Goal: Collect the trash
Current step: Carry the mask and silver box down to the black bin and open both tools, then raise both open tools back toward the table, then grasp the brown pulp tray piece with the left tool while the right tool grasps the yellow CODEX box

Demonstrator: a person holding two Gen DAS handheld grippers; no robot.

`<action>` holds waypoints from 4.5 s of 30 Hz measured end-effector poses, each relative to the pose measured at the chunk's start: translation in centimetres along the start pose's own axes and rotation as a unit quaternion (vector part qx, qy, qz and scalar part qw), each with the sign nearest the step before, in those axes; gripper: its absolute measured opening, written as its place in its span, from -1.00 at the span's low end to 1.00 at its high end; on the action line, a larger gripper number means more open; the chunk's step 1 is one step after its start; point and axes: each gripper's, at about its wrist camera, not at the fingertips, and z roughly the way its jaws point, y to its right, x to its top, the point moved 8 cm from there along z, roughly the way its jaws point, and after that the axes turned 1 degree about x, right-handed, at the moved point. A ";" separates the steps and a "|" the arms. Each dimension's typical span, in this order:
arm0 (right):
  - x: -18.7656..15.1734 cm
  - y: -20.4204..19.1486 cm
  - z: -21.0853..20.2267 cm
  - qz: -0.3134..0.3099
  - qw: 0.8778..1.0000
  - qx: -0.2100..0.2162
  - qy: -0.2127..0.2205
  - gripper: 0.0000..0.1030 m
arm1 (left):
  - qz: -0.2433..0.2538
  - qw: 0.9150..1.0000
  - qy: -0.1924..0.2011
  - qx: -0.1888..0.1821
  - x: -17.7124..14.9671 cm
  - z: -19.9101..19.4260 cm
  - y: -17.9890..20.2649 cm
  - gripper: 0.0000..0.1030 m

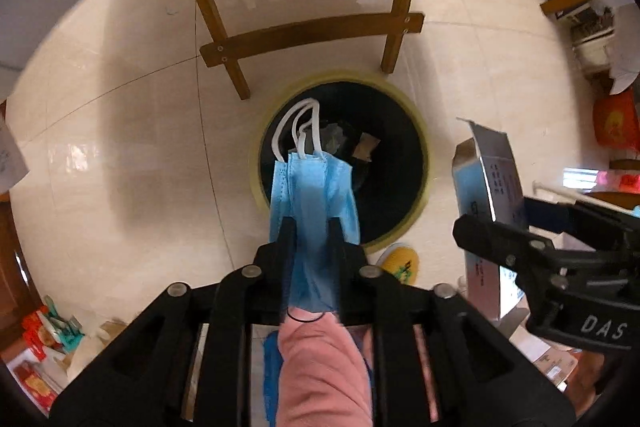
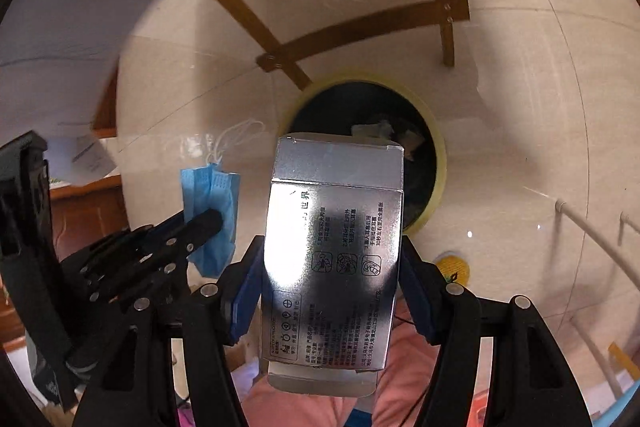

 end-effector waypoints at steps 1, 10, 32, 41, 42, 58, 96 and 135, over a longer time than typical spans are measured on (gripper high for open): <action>0.2 0.5 0.8 0.001 1.000 -0.006 -0.003 0.23 | 0.000 1.000 -0.001 -0.001 0.1 0.5 0.0 -0.52; 4.1 0.4 4.6 0.014 0.999 -0.036 -0.010 0.63 | 0.003 1.000 -0.005 0.013 2.0 2.3 -2.5 0.32; 2.2 -2.1 -3.2 0.025 0.998 -0.029 0.054 0.69 | 0.027 0.998 0.058 0.016 3.1 -4.9 -1.3 0.17; 0.6 -4.8 -13.7 0.019 0.993 -0.019 0.117 0.70 | 0.019 0.995 0.099 -0.005 3.2 -15.4 0.8 0.17; 0.5 -5.1 -14.8 0.016 0.992 -0.017 0.122 0.70 | 0.016 0.994 0.108 -0.010 3.3 -16.9 1.0 0.17; -1.0 -15.2 -41.2 -0.104 0.959 -0.003 0.264 0.70 | -0.008 0.967 0.254 -0.016 6.1 -42.8 2.0 0.17; 29.3 -11.7 -59.2 -0.020 0.950 0.018 0.310 0.65 | 0.059 0.965 0.255 -0.026 34.2 -49.8 3.7 0.17; 53.9 -8.7 -40.4 0.008 0.969 0.216 0.119 -0.44 | 0.052 0.990 0.106 -0.072 47.8 -35.0 7.1 0.17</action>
